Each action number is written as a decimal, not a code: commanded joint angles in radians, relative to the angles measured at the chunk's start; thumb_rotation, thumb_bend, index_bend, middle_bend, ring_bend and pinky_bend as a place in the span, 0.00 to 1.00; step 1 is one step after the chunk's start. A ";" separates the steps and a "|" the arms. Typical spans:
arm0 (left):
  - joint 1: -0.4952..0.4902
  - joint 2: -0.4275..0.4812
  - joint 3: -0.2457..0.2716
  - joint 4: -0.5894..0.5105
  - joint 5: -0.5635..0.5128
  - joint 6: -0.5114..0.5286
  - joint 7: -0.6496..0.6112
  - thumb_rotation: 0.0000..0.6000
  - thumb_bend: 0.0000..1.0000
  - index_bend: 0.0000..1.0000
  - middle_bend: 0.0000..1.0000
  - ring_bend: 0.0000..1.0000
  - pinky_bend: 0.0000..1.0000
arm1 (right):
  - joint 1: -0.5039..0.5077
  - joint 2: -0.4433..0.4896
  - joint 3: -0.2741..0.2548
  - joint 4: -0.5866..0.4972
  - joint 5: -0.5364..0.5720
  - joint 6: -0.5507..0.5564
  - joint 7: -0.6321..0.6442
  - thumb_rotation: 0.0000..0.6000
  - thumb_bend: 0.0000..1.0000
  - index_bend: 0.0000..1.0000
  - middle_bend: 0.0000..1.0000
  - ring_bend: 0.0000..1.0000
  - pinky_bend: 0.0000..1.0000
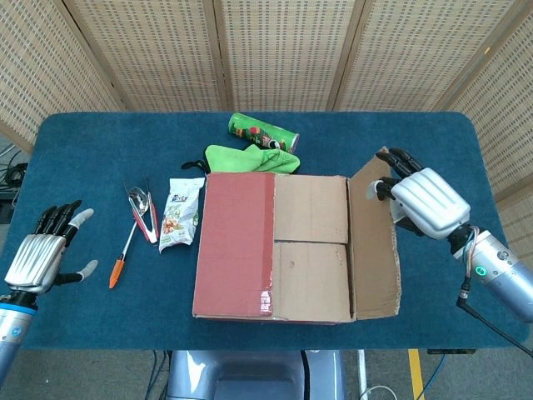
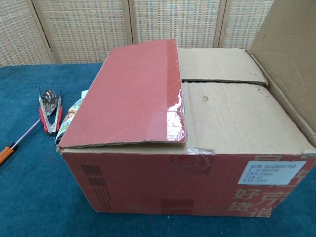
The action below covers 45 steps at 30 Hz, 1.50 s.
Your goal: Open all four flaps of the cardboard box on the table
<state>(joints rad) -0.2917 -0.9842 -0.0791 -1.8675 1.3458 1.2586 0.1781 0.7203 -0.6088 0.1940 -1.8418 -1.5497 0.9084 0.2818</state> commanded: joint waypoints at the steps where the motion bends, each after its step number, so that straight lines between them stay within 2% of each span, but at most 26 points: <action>1: 0.000 0.000 0.000 -0.001 0.001 0.001 0.001 0.82 0.30 0.12 0.00 0.00 0.00 | -0.014 0.002 -0.008 0.011 0.002 0.006 0.000 1.00 1.00 0.38 0.47 0.01 0.00; 9: 0.003 0.014 0.000 -0.013 0.007 0.012 0.009 0.82 0.30 0.12 0.00 0.00 0.00 | -0.049 -0.019 -0.024 0.046 0.000 0.024 -0.017 1.00 1.00 0.38 0.42 0.01 0.00; 17: 0.003 0.025 -0.004 -0.017 0.029 0.024 -0.001 0.82 0.29 0.12 0.00 0.00 0.00 | -0.076 -0.039 -0.031 0.063 0.035 0.031 -0.032 1.00 1.00 0.38 0.27 0.00 0.00; 22: -0.009 0.043 -0.011 -0.013 0.082 0.031 -0.032 0.82 0.21 0.12 0.00 0.00 0.00 | -0.119 -0.064 -0.032 0.063 0.059 0.093 -0.054 1.00 1.00 0.33 0.19 0.00 0.00; 27: -0.037 0.069 -0.020 -0.004 0.163 0.030 -0.068 0.82 0.15 0.12 0.00 0.00 0.00 | -0.175 -0.109 -0.035 0.053 0.098 0.182 -0.165 1.00 1.00 0.28 0.13 0.00 0.00; 35: -0.131 0.160 -0.022 -0.027 0.290 -0.073 -0.254 0.82 0.06 0.12 0.00 0.00 0.00 | -0.257 -0.185 -0.039 -0.006 0.163 0.309 -0.285 1.00 1.00 0.24 0.11 0.00 0.00; 41: -0.218 0.202 -0.040 -0.016 0.359 -0.149 -0.342 0.83 0.06 0.12 0.00 0.00 0.00 | -0.313 -0.245 -0.057 -0.045 0.198 0.383 -0.356 1.00 1.00 0.23 0.11 0.00 0.00; 45: -0.293 0.225 -0.049 -0.012 0.402 -0.217 -0.425 0.88 0.07 0.13 0.00 0.00 0.00 | -0.349 -0.283 -0.071 -0.061 0.210 0.423 -0.396 1.00 1.00 0.23 0.11 0.00 0.00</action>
<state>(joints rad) -0.5407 -0.7778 -0.1198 -1.8836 1.7187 1.0818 -0.1985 0.3851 -0.8779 0.1311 -1.8943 -1.3462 1.3182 -0.1003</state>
